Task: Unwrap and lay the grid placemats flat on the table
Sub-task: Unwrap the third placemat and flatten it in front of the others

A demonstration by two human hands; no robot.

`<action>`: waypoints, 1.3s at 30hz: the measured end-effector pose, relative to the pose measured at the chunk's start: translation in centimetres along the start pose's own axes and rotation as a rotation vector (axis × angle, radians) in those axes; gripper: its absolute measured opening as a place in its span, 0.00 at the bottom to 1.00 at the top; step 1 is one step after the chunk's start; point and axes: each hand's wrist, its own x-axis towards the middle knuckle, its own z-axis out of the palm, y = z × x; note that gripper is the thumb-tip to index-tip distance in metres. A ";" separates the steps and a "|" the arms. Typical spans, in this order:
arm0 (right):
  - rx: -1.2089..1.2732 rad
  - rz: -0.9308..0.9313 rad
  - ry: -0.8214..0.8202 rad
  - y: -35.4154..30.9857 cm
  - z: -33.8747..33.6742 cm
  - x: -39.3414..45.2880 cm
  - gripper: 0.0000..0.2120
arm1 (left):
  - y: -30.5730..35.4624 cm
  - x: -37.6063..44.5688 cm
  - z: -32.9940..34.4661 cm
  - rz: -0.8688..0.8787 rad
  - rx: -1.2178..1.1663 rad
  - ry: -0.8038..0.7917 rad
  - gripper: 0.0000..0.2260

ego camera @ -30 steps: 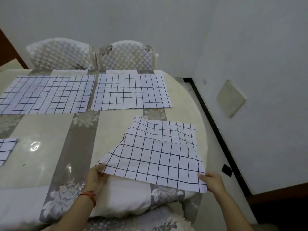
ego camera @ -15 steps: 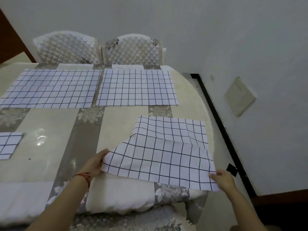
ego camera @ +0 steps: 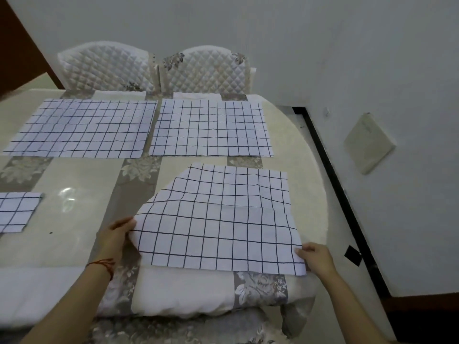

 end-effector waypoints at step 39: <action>-0.730 -0.634 0.151 -9.6 12.0 0.9 0.25 | 2.7 7.1 3.5 -0.004 0.137 -0.167 0.11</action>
